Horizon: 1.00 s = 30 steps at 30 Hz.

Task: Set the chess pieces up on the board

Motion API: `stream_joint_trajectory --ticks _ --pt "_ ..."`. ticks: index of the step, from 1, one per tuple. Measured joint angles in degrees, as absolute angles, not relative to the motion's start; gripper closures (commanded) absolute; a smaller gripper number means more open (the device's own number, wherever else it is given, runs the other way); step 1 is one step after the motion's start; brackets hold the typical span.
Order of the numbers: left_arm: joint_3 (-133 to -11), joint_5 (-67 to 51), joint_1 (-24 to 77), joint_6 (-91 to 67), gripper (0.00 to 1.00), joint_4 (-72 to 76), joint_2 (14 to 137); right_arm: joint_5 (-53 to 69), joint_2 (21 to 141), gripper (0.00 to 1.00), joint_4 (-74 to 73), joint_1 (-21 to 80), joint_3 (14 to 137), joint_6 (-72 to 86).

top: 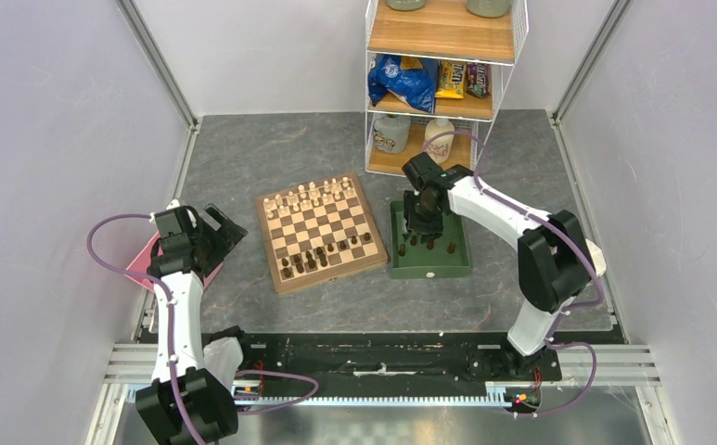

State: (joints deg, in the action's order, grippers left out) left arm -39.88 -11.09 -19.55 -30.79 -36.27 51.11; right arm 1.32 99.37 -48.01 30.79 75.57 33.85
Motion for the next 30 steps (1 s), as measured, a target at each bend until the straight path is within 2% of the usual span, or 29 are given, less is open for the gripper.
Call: stream_joint_trajectory --ticks 11,20,30 --pt "-39.9 -11.1 -19.6 -30.8 0.01 -36.3 51.4 1.5 103.6 0.51 -47.4 34.8 77.7 33.9" --pt "-39.9 -11.1 -19.6 -30.8 0.01 -36.3 51.4 0.1 105.5 0.62 -47.2 36.1 78.1 33.7" --pt "-39.9 -11.1 -19.6 -30.8 0.01 -36.3 51.4 -1.1 107.0 0.65 -47.1 36.3 78.7 33.4"
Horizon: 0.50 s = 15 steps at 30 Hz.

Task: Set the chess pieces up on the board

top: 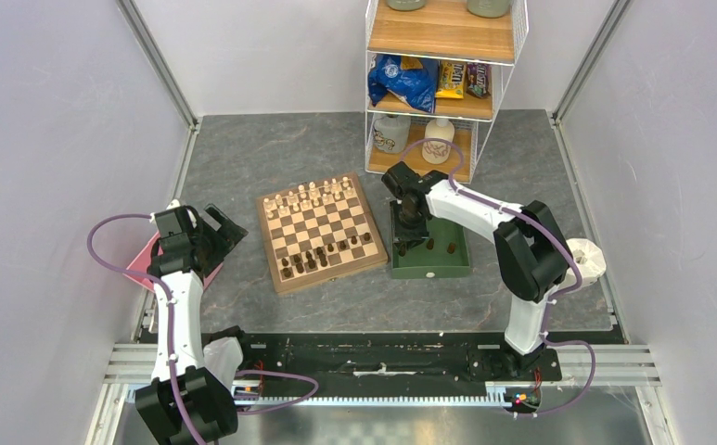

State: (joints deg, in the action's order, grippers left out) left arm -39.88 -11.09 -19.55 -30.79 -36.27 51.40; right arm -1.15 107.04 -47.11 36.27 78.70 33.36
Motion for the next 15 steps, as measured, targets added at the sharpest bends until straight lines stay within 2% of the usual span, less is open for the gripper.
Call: stream_joint_trajectory --ticks 15 --pt "-39.9 -11.1 -19.6 -30.8 0.01 -36.3 51.4 -1.8 107.7 0.85 -46.8 36.6 78.8 31.8"
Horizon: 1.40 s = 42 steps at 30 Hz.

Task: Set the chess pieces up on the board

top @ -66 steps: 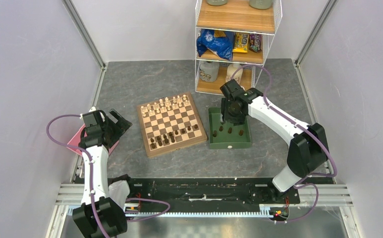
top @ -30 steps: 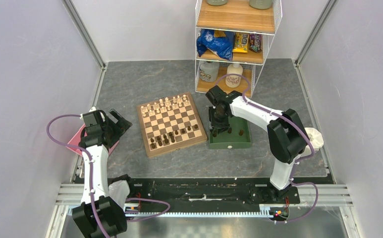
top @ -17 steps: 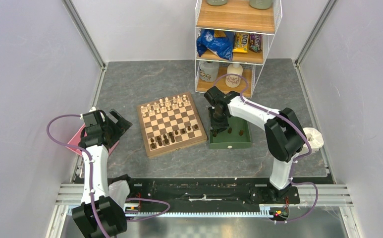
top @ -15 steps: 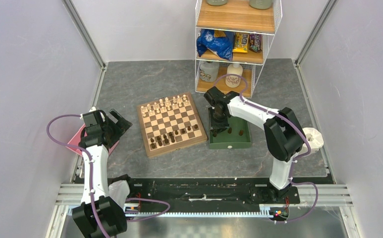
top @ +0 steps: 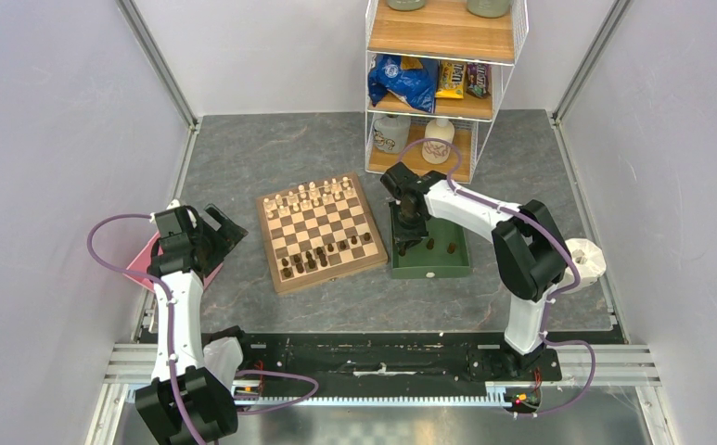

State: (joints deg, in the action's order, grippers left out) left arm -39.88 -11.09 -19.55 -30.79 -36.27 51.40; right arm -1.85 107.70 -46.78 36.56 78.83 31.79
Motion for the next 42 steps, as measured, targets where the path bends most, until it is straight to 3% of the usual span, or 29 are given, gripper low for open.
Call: stream_joint_trajectory --ticks 20,31,42 --pt "-39.9 -11.1 -19.6 -30.8 0.01 -36.3 51.7 -1.7 99.5 0.84 -54.2 40.3 91.5 29.5" --pt "-39.9 -11.1 -19.6 -30.8 0.01 -36.3 51.6 1.5 109.9 0.84 -55.0 50.2 99.4 28.9" --pt "-39.9 -11.1 -19.6 -30.8 0.01 -36.3 51.6 2.6 116.8 0.83 -54.9 53.9 103.4 28.9"
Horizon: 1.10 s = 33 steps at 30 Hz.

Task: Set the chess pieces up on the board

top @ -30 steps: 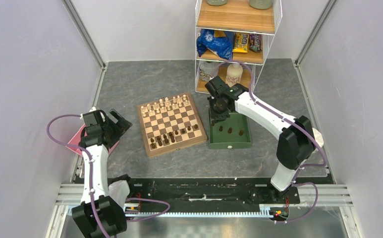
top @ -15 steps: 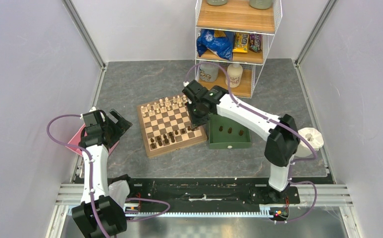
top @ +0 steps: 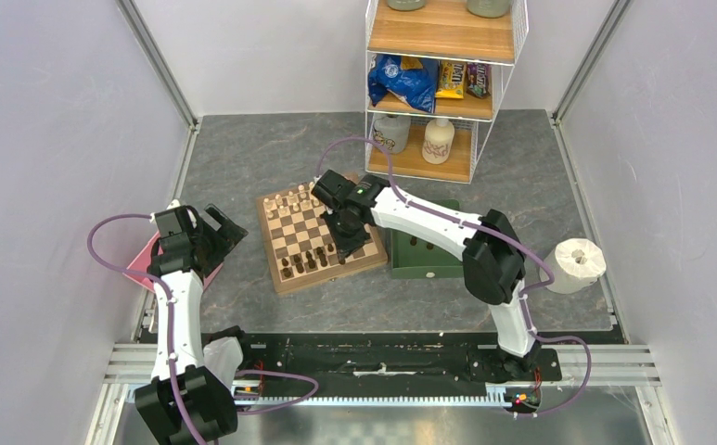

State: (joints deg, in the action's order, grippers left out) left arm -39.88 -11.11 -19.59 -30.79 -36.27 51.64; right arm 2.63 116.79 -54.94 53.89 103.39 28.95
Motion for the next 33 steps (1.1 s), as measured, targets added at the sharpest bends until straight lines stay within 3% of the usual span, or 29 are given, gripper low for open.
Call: stream_joint_trajectory --ticks 33 --pt "-39.9 -11.1 -19.6 -30.8 0.01 -36.3 51.6 2.6 124.6 0.82 -53.8 54.0 108.5 29.6"
